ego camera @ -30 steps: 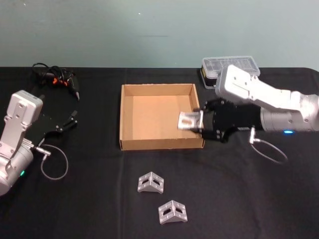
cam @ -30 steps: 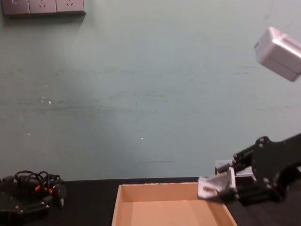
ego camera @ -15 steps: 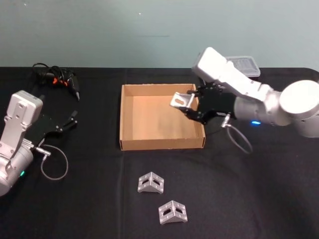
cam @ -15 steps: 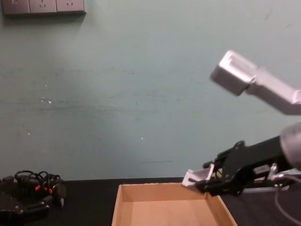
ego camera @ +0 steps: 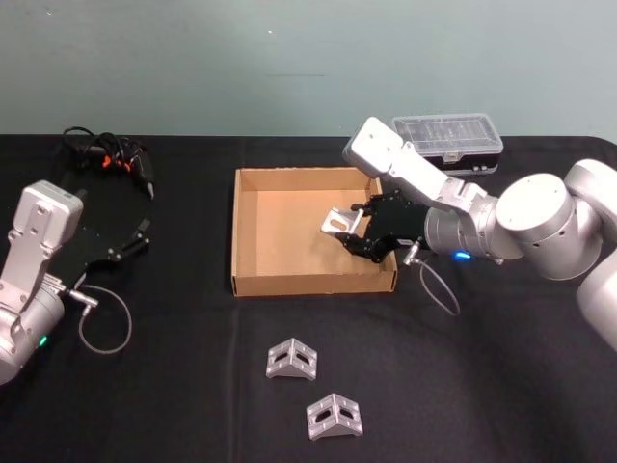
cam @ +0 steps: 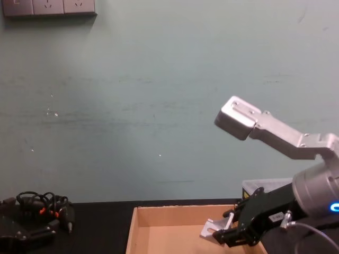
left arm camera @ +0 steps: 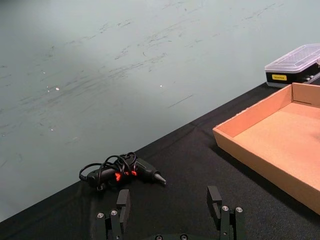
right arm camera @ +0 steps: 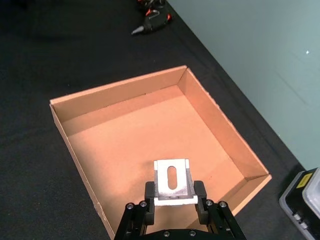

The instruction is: Use one hand to pick up the angle iron from the table and place it into the box.

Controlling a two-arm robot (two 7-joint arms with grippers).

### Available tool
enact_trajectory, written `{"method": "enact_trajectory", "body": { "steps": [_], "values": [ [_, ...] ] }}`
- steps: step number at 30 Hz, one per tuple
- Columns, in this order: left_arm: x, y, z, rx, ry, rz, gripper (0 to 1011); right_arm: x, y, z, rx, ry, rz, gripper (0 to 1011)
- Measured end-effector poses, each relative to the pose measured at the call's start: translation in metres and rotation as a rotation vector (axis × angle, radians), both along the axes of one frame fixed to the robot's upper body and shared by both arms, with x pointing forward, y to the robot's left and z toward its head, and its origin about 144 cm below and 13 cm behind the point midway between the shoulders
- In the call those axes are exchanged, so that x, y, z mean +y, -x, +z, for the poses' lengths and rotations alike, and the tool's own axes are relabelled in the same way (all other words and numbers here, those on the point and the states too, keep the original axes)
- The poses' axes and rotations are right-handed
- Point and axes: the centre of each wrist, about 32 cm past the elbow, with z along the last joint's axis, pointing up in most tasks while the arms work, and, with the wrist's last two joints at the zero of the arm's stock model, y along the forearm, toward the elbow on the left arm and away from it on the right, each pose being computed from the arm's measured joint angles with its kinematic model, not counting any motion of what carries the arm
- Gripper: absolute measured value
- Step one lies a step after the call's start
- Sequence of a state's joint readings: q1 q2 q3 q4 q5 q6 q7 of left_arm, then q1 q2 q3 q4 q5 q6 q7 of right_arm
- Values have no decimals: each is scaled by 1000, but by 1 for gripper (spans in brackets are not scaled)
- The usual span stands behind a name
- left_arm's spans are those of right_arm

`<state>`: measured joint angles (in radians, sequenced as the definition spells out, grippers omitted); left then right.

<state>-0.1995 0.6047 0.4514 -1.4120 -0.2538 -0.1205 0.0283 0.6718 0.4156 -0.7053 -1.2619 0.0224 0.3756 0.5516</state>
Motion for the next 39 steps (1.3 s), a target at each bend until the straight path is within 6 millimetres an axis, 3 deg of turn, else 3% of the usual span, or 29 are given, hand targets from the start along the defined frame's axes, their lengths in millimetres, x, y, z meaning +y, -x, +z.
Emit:
{"method": "enact_trajectory", "body": {
  "steps": [18, 30, 34, 39],
  "values": [
    [0, 0, 0, 0, 0, 0, 1011, 10, -4, -10, 26, 47, -7, 474],
    [0, 0, 0, 0, 0, 0, 1011, 7, -3, -10, 20, 40, -12, 788],
    [0, 0, 0, 0, 0, 0, 1011, 3, -1, -6, -2, 13, -17, 934],
    [0, 0, 0, 0, 0, 0, 1011, -9, 5, 6, -40, -43, -17, 1004]
  ]
}}
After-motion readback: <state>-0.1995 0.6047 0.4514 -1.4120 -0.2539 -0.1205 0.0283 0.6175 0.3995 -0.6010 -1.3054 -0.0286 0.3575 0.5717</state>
